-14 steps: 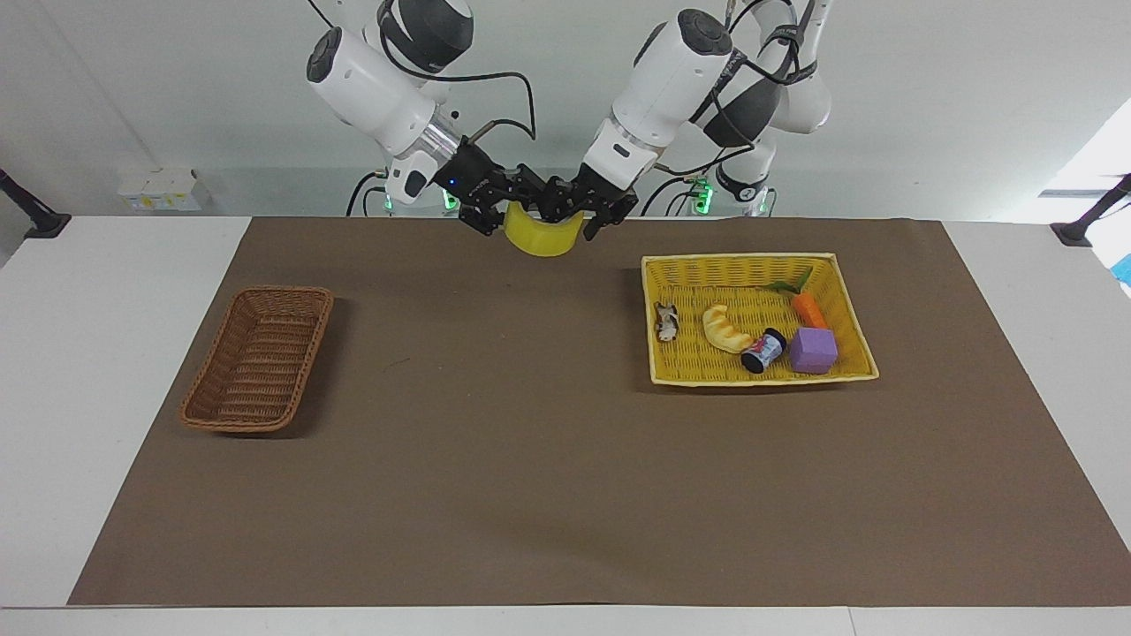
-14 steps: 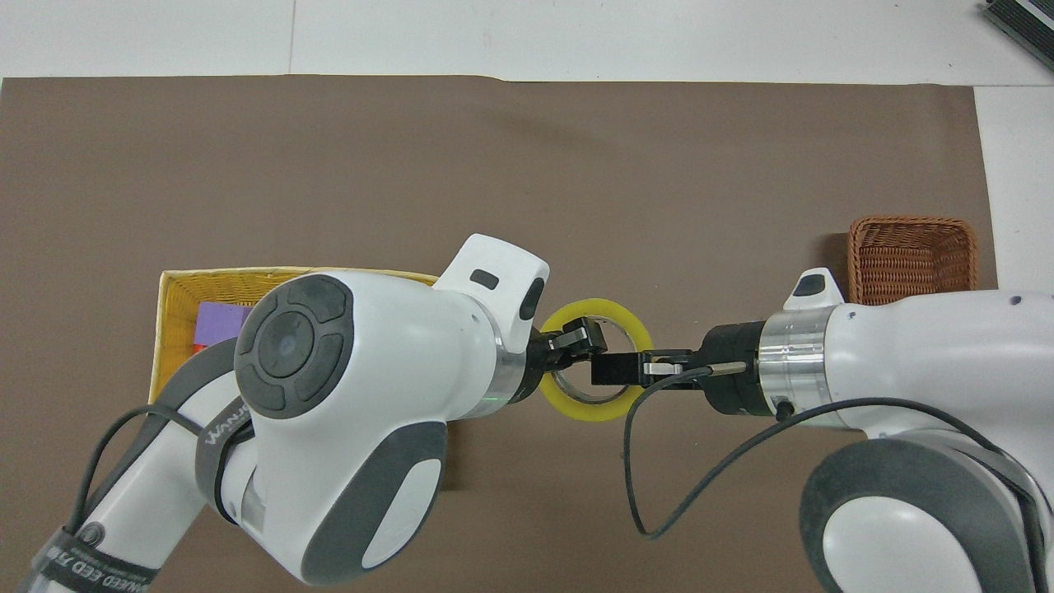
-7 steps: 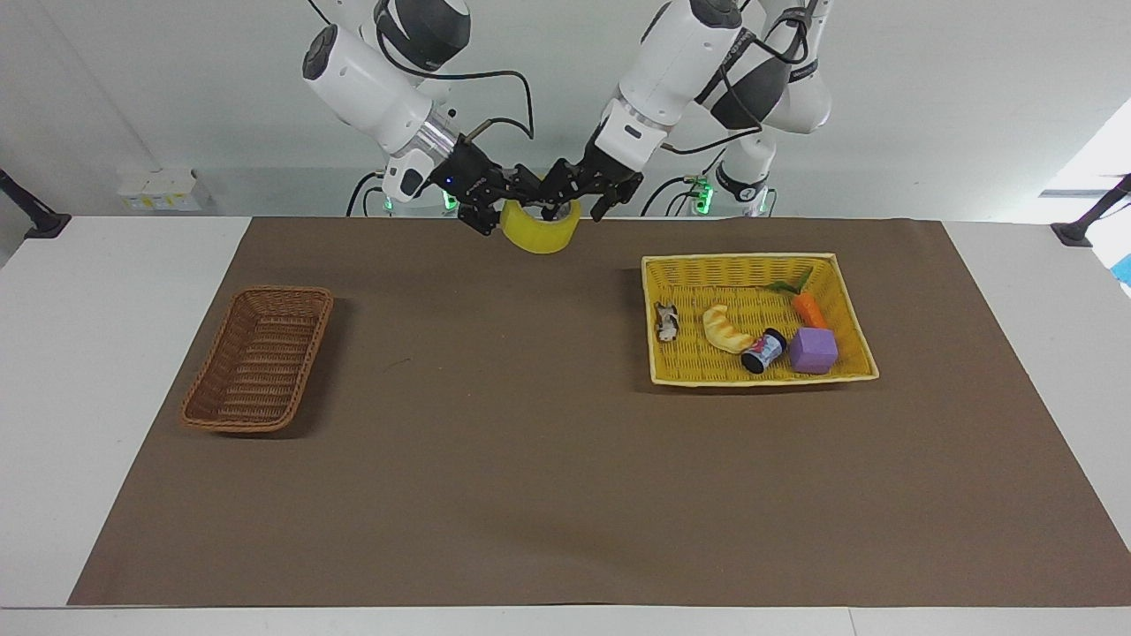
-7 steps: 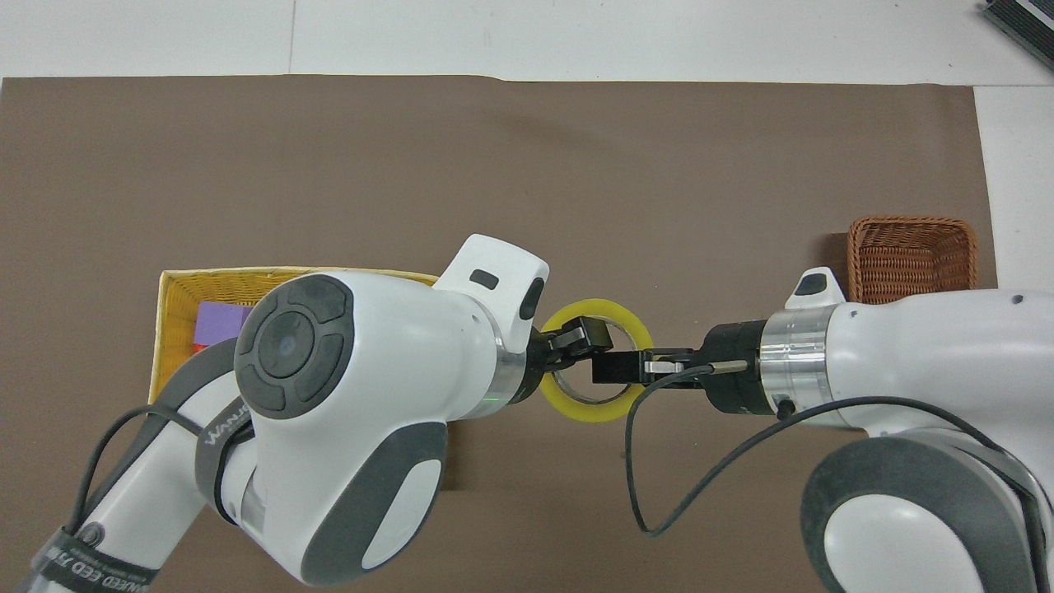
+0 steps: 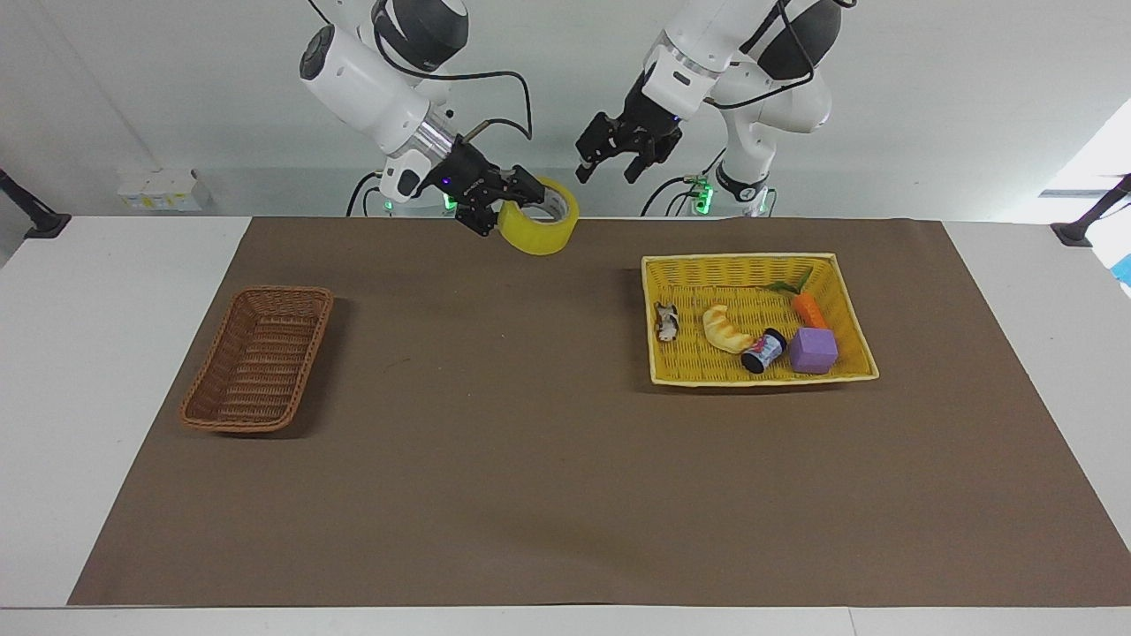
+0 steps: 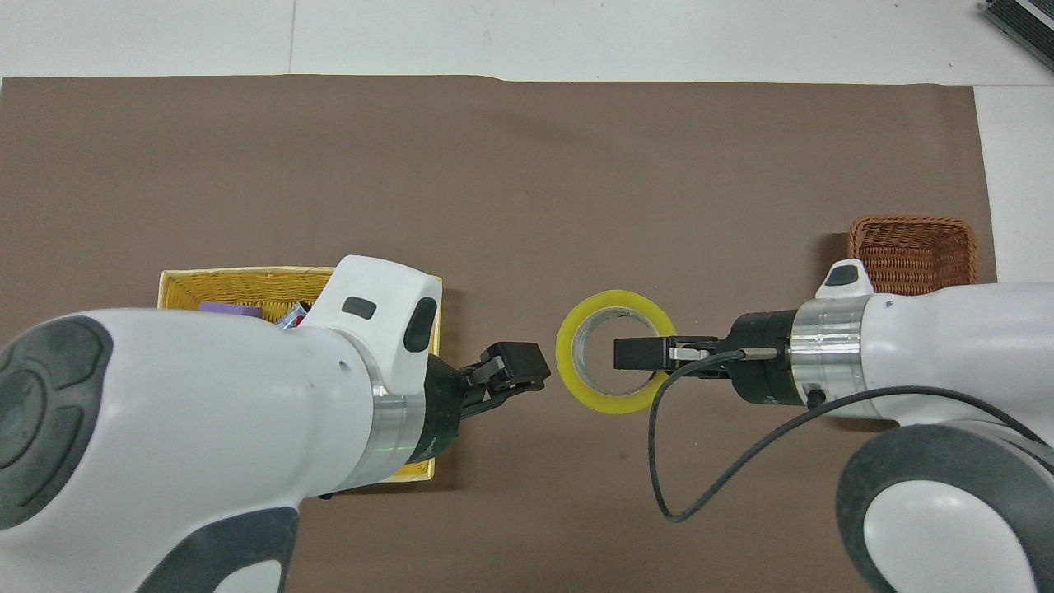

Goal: Move tape to another basket
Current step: 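Open the left gripper and withdraw while the right gripper carries the tape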

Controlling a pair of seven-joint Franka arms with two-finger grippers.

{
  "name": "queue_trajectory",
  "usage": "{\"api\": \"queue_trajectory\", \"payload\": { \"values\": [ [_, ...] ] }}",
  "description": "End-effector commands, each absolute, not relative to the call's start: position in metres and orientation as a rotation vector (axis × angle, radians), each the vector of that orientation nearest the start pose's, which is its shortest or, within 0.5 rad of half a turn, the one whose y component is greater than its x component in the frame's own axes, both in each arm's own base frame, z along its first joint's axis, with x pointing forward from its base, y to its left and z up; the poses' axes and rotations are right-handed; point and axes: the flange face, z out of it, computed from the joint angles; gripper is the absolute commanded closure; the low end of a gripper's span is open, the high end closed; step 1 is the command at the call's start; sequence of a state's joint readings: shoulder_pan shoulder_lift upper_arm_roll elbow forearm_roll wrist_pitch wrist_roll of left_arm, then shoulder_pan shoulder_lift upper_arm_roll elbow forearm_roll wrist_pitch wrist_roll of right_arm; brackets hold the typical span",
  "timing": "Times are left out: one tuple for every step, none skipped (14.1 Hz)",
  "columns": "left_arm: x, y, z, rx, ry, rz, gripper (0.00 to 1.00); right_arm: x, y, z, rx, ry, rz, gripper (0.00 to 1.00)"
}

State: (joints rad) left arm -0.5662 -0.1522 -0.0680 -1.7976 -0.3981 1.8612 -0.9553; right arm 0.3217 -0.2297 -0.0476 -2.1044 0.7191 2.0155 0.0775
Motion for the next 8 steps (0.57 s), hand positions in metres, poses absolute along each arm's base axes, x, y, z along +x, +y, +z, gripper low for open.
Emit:
{"api": "queue_trajectory", "payload": {
  "values": [
    [0.407,-0.334,0.631,-3.447,-0.683,0.215,0.0,0.48,0.134,0.56,-2.441,0.143,0.014,1.0],
    [0.409,-0.331,0.629,-3.435,-0.678,0.193,0.0,0.482,0.115,0.56,-2.439,0.164,0.015,1.0],
    [0.414,-0.323,0.628,-3.414,-0.695,0.176,0.0,0.484,0.089,0.562,-2.434,0.181,-0.002,1.0],
    [0.421,-0.312,0.626,-3.39,-0.714,0.168,0.0,0.482,0.061,0.561,-2.424,0.201,0.008,1.0],
    [0.425,-0.303,0.625,-3.375,-0.704,0.152,0.0,0.48,0.026,0.559,-2.4,0.24,0.021,1.0],
    [0.434,-0.288,0.621,-3.355,-0.676,0.15,0.0,0.477,-0.002,0.559,-2.387,0.26,0.012,1.0],
    [0.44,-0.274,0.619,-3.346,-0.61,0.143,0.0,0.475,-0.025,0.561,-2.38,0.278,-0.002,1.0],
    [0.445,-0.259,0.615,-3.334,-0.528,0.147,0.0,0.472,-0.047,0.567,-2.38,0.299,-0.02,1.0]
  ]
}}
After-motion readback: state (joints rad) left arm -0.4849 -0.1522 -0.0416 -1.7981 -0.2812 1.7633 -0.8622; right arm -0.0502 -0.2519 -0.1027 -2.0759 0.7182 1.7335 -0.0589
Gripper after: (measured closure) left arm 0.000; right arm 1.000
